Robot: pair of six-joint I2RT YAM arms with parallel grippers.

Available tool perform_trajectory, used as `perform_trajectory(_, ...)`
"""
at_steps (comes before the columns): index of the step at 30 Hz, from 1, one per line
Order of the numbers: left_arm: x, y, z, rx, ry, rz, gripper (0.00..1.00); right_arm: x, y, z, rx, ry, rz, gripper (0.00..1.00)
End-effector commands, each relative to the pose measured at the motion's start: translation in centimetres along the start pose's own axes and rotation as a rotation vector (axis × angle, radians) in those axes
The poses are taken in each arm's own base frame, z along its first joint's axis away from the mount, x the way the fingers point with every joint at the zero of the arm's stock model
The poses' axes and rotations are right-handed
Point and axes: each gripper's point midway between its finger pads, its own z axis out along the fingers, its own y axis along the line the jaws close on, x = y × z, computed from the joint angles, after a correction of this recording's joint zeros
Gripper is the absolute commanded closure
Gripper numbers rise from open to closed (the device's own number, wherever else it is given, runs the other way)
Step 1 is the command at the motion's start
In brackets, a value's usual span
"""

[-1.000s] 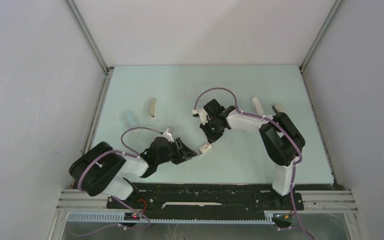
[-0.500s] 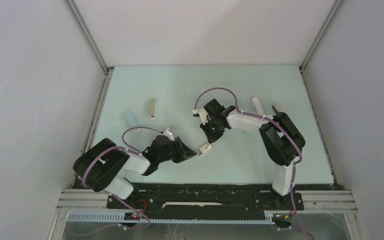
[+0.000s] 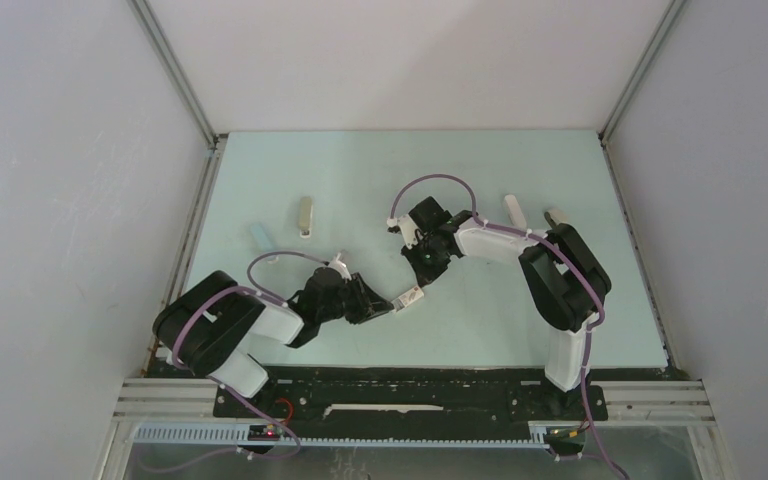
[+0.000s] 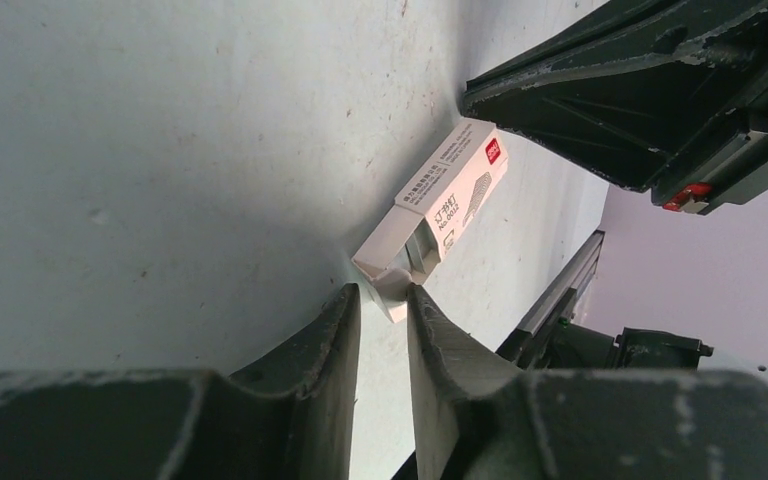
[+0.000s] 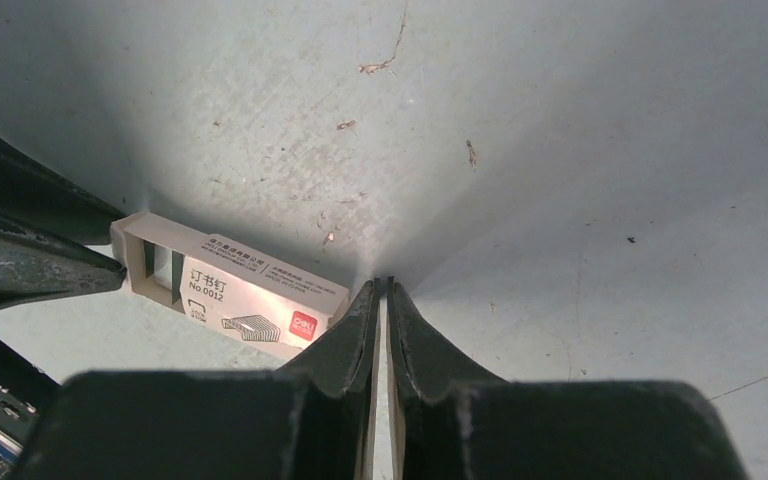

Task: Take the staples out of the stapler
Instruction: Close the staple box at the center of the board.

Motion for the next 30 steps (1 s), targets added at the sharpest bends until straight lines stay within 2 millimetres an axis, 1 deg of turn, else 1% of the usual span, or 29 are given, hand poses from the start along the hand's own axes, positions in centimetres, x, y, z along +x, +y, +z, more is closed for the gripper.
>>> perform_trajectory(1, -1.1, -1.3, 0.5, 0.029, -0.015, 0.005, 0.72, 1.0, -0.2, 0.2, 0.001, 0.033, 0.020, 0.87)
perform_trajectory(6, -1.2, -1.4, 0.7, 0.032, -0.014, 0.000, 0.77, 1.0, 0.0, 0.3, -0.009, 0.032, 0.020, 0.87)
perform_trajectory(12, -1.3, -1.7, 0.9, 0.035, -0.014, -0.006, 0.78, 1.1, 0.3, 0.3, -0.018, 0.035, 0.017, 0.87)
perform_trajectory(17, -1.4, -1.8, 0.8, 0.038, -0.017, -0.008, 0.79, 1.1, 1.0, 0.3, -0.030, 0.038, 0.003, 0.87)
perform_trajectory(20, -1.5, -1.9, 0.8, 0.037, -0.020, -0.009, 0.81, 1.1, 1.4, 0.3, -0.034, 0.039, -0.007, 0.87)
perform_trajectory(30, -1.6, -2.2, 0.4, 0.038, -0.029, -0.004, 0.82, 1.1, 1.9, 0.2, -0.037, 0.037, -0.018, 0.87)
